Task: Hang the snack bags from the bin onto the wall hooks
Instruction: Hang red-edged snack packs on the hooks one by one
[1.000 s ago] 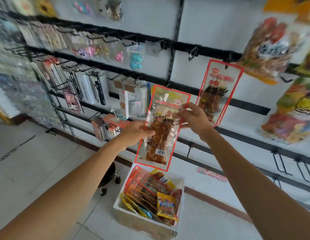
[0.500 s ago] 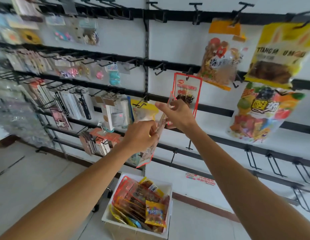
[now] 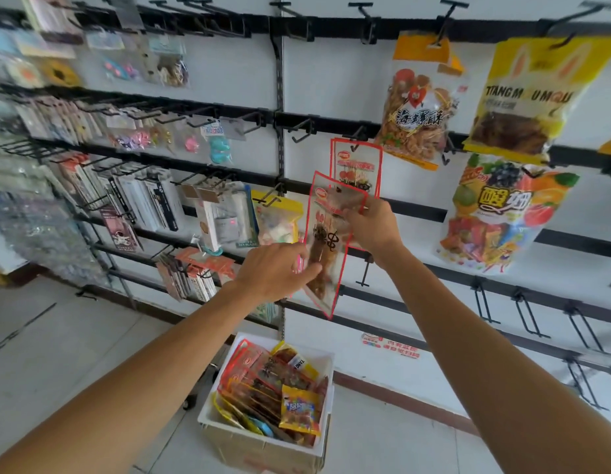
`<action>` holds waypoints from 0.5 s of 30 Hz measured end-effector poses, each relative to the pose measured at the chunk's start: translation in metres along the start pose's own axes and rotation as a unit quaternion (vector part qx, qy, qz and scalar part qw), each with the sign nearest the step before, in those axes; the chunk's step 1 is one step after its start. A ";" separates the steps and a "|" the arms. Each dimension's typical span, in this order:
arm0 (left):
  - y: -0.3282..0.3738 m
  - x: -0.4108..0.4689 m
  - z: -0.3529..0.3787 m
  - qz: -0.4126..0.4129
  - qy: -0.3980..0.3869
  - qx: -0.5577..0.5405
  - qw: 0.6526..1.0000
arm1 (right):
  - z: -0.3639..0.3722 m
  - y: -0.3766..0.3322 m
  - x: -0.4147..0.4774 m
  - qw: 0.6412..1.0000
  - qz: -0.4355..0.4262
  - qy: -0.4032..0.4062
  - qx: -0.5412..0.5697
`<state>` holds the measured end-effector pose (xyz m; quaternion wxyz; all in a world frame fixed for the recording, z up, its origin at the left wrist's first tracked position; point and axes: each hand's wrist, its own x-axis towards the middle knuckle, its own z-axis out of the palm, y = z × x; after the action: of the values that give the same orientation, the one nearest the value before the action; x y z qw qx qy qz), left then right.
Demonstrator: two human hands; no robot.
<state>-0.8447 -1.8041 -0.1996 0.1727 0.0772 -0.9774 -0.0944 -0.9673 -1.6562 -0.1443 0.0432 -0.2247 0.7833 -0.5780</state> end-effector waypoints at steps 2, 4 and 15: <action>-0.001 0.001 -0.010 -0.037 0.010 -0.044 0.998 | -0.006 -0.005 0.000 0.999 -0.028 -0.011 -0.016; 0.000 0.006 -0.021 -0.085 0.021 -0.113 0.990 | -0.012 -0.010 0.001 0.998 -0.050 -0.033 -0.030; 0.056 0.054 -0.072 -0.143 0.034 -0.587 0.796 | -0.061 -0.022 -0.010 0.980 -0.080 -0.170 0.071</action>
<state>-0.8764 -1.7709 -0.1039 0.2026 0.1034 -0.7056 -0.6711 -0.9719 -1.6027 -0.1060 0.1453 -0.3780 0.7012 -0.5868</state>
